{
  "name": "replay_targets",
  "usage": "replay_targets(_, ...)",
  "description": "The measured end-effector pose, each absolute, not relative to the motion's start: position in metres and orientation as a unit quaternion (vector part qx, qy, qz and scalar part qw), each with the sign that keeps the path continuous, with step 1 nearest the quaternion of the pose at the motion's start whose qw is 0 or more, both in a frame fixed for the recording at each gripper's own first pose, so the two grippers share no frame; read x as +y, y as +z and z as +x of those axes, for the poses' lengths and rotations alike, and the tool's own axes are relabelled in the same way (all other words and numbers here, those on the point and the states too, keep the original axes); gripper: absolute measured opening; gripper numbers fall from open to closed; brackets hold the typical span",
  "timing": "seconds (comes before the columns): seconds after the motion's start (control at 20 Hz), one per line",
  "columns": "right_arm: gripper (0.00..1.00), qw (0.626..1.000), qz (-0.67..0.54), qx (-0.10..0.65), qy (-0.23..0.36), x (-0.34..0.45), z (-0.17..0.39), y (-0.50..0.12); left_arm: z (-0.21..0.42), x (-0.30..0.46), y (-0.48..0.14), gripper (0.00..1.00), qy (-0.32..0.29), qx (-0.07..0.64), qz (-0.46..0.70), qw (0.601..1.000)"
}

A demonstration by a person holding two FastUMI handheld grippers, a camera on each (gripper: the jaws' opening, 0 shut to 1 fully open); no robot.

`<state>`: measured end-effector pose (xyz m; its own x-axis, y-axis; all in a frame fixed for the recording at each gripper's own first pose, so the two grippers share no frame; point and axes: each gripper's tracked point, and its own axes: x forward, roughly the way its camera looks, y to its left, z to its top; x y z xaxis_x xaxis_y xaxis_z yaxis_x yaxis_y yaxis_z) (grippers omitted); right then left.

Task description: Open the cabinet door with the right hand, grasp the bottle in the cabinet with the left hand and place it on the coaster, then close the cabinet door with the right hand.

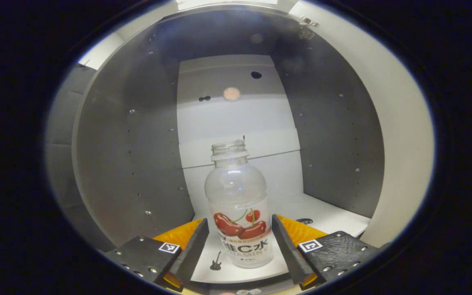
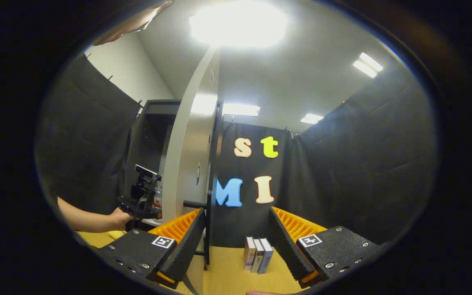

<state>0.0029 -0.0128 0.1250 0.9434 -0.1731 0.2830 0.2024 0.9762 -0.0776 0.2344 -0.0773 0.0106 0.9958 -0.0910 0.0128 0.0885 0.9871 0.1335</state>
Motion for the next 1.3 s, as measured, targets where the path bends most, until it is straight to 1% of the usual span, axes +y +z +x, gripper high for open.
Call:
replay_targets(0.05, 0.93, 0.981, -0.073, -0.145, -0.102, -0.008, -0.001, 0.126, 0.239, -0.078, 0.009, 0.95, -0.049, -0.01, 0.066, 0.997)
replay_targets(0.1, 0.94, 0.978, -0.091, -0.154, -0.107, -0.004, -0.005, 0.129, 0.24, -0.079, 0.007, 0.89, -0.052, -0.009, 0.064, 0.997)
replay_targets(0.15, 0.94, 0.975, -0.104, -0.161, -0.111, -0.001, -0.004, 0.13, 0.243, -0.078, 0.006, 0.95, -0.052, -0.009, 0.062, 0.997)
replay_targets(0.2, 0.94, 0.974, -0.108, -0.163, -0.117, -0.001, -0.006, 0.13, 0.243, -0.08, 0.005, 0.95, -0.058, -0.01, 0.061, 0.996)
replay_targets(0.25, 0.93, 0.974, -0.103, -0.162, -0.123, -0.003, -0.007, 0.13, 0.244, -0.078, 0.007, 0.95, -0.049, -0.015, 0.062, 0.997)
replay_targets(0.3, 0.93, 0.973, -0.088, -0.171, -0.129, -0.004, -0.011, 0.133, 0.244, -0.079, 0.007, 0.72, -0.05, -0.019, 0.057, 0.997)
replay_targets(0.35, 0.92, 0.971, -0.072, -0.187, -0.133, -0.004, -0.014, 0.14, 0.242, -0.082, 0.007, 0.72, -0.057, -0.02, 0.05, 0.997)
replay_targets(0.4, 0.95, 0.968, -0.061, -0.203, -0.137, -0.005, -0.021, 0.148, 0.239, -0.081, 0.008, 0.72, -0.058, -0.021, 0.044, 0.997)
replay_targets(0.45, 0.95, 0.964, -0.056, -0.219, -0.142, -0.005, -0.028, 0.154, 0.236, -0.079, 0.011, 0.72, -0.058, -0.026, 0.043, 0.997)
replay_targets(0.55, 0.95, 0.956, -0.063, -0.247, -0.143, -0.008, -0.036, 0.16, 0.231, -0.075, 0.015, 0.72, -0.043, -0.031, 0.055, 0.997)
replay_targets(0.6, 0.95, 0.955, -0.068, -0.253, -0.137, -0.008, -0.038, 0.157, 0.234, -0.075, 0.013, 0.74, -0.031, -0.027, 0.067, 0.997)
replay_targets(0.7, 0.95, 0.958, -0.07, -0.253, -0.118, -0.008, -0.033, 0.151, 0.231, -0.077, 0.016, 0.79, -0.026, -0.03, 0.065, 0.997)
replay_targets(0.95, 0.95, 0.975, -0.035, -0.214, -0.052, -0.024, -0.017, 0.13, 0.227, -0.071, 0.012, 0.78, 0.019, -0.021, 0.055, 0.998)
replay_targets(1.0, 0.96, 0.977, -0.025, -0.207, -0.039, -0.029, -0.014, 0.127, 0.23, -0.075, 0.014, 0.78, 0.028, -0.019, 0.053, 0.998)
replay_targets(1.15, 0.95, 0.984, 0.007, -0.175, -0.022, -0.048, -0.002, 0.109, 0.23, -0.07, 0.012, 0.78, 0.059, -0.022, 0.071, 0.995)
replay_targets(1.3, 0.95, 0.988, 0.023, -0.154, 0.006, -0.047, 0.008, 0.092, 0.23, -0.071, 0.012, 0.78, 0.086, -0.03, 0.073, 0.993)
